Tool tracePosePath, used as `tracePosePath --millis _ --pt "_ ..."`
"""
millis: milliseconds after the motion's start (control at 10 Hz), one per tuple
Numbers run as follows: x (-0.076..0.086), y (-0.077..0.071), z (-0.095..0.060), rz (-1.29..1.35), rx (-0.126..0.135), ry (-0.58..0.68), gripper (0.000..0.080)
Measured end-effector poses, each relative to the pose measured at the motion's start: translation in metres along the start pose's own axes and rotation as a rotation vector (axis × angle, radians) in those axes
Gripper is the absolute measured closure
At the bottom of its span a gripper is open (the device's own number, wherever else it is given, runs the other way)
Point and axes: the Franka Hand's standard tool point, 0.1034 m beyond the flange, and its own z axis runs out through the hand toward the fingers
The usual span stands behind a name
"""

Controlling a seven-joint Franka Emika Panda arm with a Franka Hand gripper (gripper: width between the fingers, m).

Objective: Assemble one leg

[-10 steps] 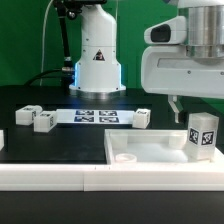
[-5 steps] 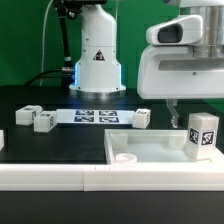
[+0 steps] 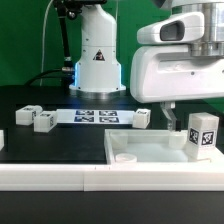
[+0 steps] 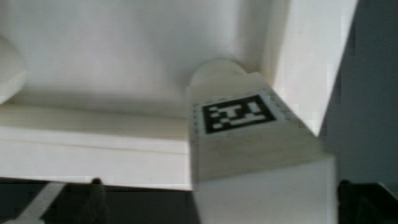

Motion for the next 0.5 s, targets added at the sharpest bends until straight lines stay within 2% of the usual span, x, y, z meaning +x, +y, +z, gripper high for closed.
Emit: tracePosePath --millis 100,200,300,400,500 --pt "0.0000 0.0001 0.0000 0.000 0.000 0.000 0.0241" --pt "0.0000 0.0003 0.0000 0.001 0.000 0.000 0.0423" --pt "-0.0001 0.0000 0.0001 0.000 0.000 0.000 0.0423" --pt "-0.0002 0.0002 0.0003 0.010 0.000 -0.001 0.0508" --pt "-0.0002 0.0002 0.0003 0.035 0.000 -0.001 0.0508"
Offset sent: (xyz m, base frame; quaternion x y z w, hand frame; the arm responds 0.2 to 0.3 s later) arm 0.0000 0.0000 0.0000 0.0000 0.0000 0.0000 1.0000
